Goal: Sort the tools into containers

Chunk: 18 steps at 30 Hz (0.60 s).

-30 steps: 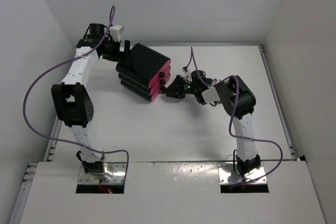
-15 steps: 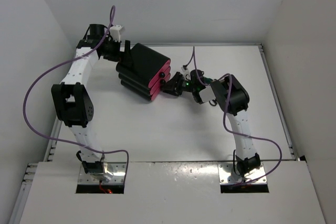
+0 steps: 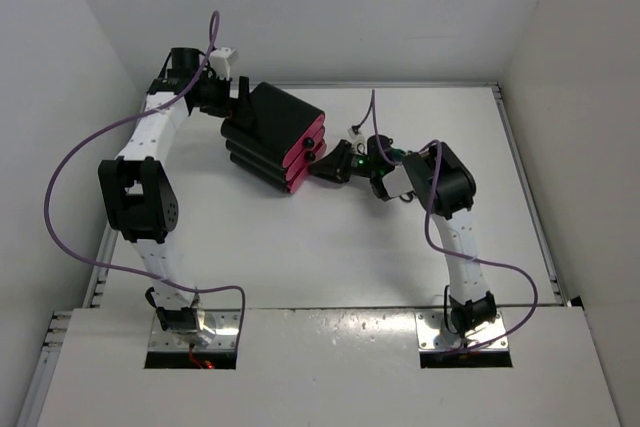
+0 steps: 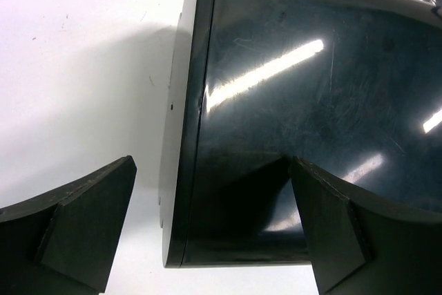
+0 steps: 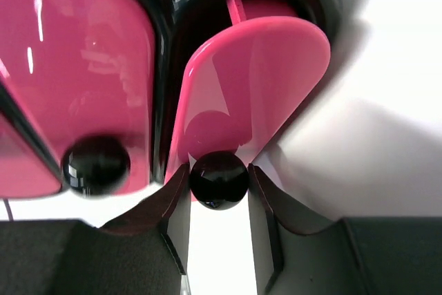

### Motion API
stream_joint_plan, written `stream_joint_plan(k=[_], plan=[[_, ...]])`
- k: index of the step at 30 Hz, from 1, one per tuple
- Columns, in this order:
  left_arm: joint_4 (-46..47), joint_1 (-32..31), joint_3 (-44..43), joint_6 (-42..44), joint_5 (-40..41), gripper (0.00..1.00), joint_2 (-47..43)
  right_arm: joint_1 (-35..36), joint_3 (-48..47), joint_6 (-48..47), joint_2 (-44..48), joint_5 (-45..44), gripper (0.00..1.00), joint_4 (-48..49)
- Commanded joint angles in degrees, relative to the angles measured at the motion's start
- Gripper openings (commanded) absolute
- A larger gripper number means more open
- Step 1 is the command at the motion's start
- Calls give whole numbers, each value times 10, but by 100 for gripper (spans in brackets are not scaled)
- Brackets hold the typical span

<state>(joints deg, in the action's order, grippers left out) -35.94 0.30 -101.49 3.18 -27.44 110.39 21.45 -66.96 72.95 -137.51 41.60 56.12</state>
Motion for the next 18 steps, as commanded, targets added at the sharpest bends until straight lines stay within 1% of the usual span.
stream_joint_plan(k=[1, 2, 10, 18], plan=[[-41, -6, 28, 7, 54, 100, 32, -10, 38, -21, 28, 33, 8, 55], [-41, -6, 28, 7, 54, 99, 33, -10, 47, -26, 35, 38, 7, 61], [-36, -6, 28, 2, 54, 99, 33, -48, 124, -32, 70, 81, 4, 93], [-31, -16, 34, 2, 54, 99, 33, -76, 168, -68, 101, 117, 4, 68]])
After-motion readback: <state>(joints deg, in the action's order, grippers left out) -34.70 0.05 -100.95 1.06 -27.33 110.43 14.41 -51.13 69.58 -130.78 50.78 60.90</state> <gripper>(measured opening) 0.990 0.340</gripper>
